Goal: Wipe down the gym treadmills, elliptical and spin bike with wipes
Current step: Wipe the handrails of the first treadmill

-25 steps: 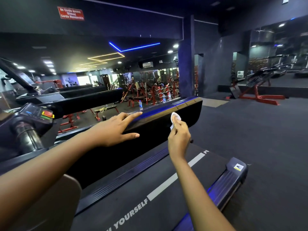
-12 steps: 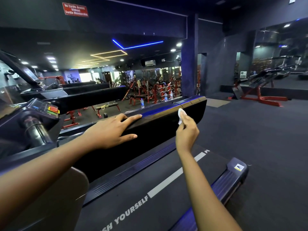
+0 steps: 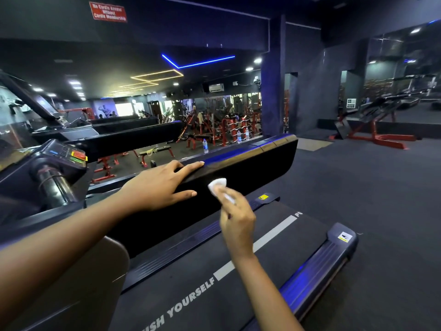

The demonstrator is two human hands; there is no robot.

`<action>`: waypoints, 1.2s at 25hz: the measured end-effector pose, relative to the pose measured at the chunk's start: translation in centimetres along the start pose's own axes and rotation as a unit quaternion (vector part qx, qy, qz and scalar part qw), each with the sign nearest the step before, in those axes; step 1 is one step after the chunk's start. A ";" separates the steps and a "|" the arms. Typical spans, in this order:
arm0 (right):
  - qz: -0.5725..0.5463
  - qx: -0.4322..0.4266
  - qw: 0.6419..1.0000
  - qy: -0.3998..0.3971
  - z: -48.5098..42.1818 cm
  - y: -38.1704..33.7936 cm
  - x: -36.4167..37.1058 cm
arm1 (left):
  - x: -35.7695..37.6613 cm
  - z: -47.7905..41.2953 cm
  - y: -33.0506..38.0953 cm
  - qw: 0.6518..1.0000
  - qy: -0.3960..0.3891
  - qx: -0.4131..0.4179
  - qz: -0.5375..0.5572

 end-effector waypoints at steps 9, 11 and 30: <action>0.022 0.174 0.983 0.046 -0.6 6.7 0.1 | 0.1 -0.2 -0.3 1.000 -0.006 0.002 0.001; 0.006 0.198 0.978 0.067 0.8 5.1 0.2 | 0.1 -0.3 -0.2 1.000 -0.007 -0.003 -0.003; -0.037 0.232 0.970 0.055 -1.9 -0.9 1.5 | -1.2 6.4 -3.3 0.999 -0.024 -0.009 -0.021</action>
Point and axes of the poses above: each hand's wrist, its own z-axis away from the middle knuckle, its own x-axis out of the palm, y = z × x, the point moved 3 cm from there along -z, towards the middle knuckle, and after that the axes turned 4 degrees about y, right-handed, at the moved point
